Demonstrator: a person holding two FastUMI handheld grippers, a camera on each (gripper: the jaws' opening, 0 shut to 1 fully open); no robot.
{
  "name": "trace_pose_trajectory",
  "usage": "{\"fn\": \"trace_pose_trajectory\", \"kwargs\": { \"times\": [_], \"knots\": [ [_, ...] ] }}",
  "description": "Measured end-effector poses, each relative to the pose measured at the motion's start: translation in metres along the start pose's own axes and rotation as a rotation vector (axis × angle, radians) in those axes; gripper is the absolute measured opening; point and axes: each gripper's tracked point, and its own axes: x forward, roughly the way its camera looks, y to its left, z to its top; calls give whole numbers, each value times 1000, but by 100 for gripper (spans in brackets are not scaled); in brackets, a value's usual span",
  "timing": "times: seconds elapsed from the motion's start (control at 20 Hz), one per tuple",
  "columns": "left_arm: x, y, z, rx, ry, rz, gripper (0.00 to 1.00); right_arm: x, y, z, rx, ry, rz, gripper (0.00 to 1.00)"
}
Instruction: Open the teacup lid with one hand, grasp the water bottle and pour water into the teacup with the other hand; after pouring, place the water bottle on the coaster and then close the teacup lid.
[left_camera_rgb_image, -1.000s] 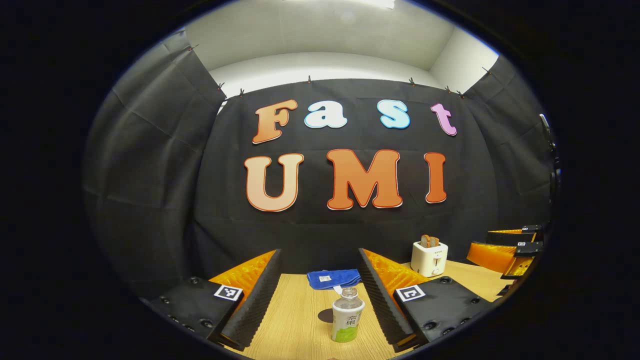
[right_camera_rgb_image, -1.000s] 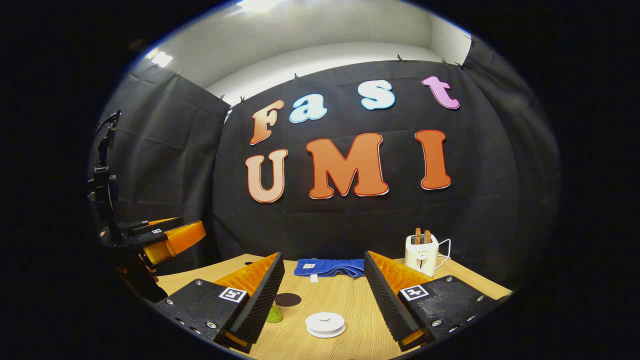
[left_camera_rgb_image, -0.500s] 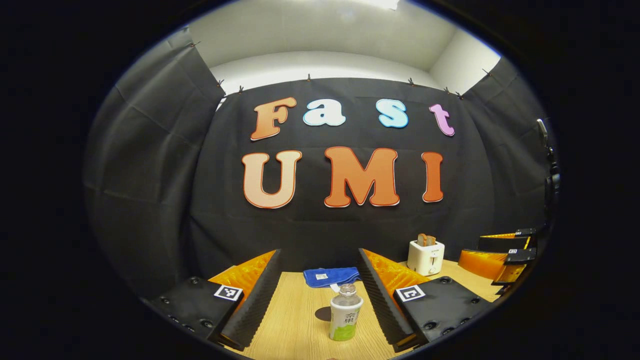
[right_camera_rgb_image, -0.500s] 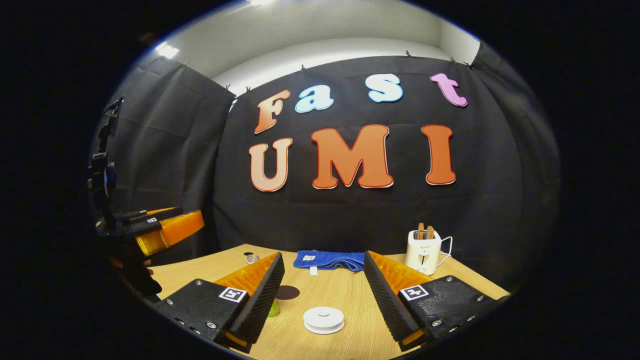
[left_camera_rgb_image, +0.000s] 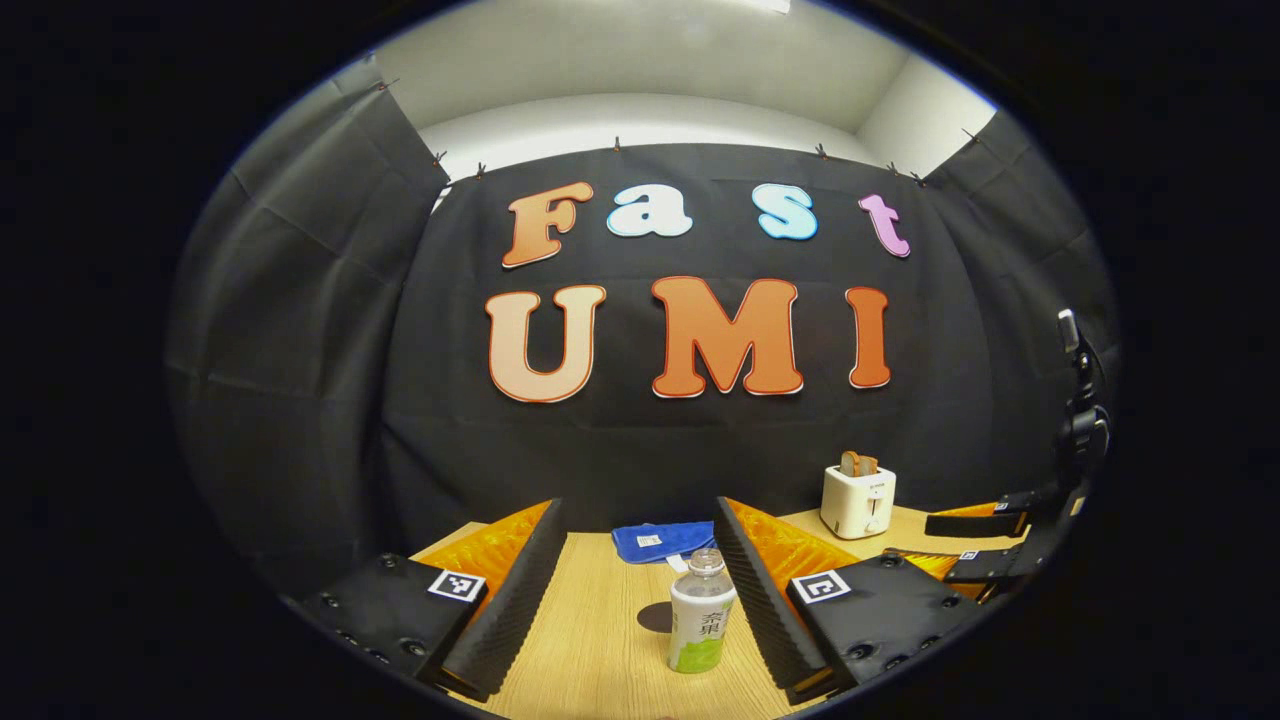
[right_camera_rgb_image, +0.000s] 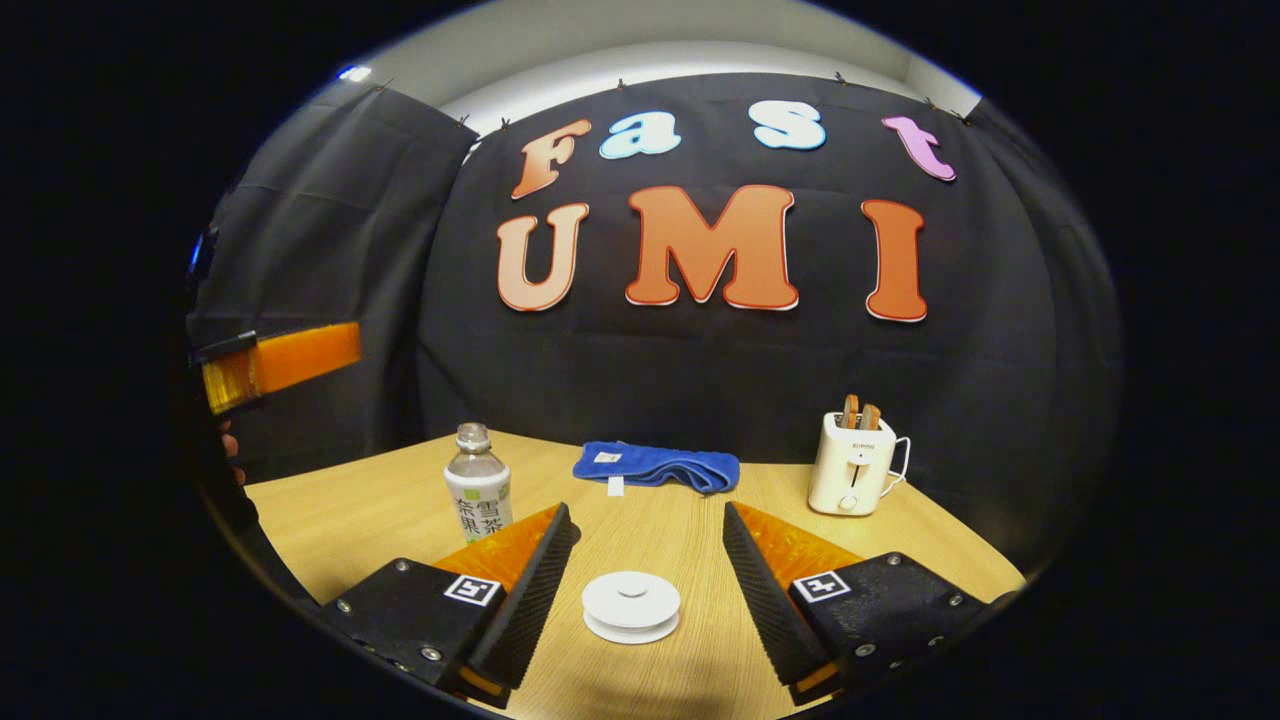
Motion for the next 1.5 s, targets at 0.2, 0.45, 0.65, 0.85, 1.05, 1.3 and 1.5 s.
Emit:
{"fn": "trace_pose_trajectory", "kwargs": {
  "times": [0.2,0.45,0.65,0.85,1.05,1.3,1.5],
  "knots": [
    [0,0,-2,21,-7,8,96,17,7,-32,-5,75,18,84],
    [2,0,-7,35,0,10,96,38,16,-67,-26,155,32,79],
    [3,1,-14,41,14,11,96,52,16,-91,-58,228,25,71],
    [6,0,-20,43,31,6,96,60,16,-102,-71,274,26,60],
    [8,-7,-26,42,44,-12,96,66,21,-106,-38,297,47,50],
    [12,-15,-34,44,62,-33,97,70,19,-104,-26,302,41,32],
    [13,-24,-41,38,70,-61,96,69,19,-103,-12,295,51,23]
  ]
}}
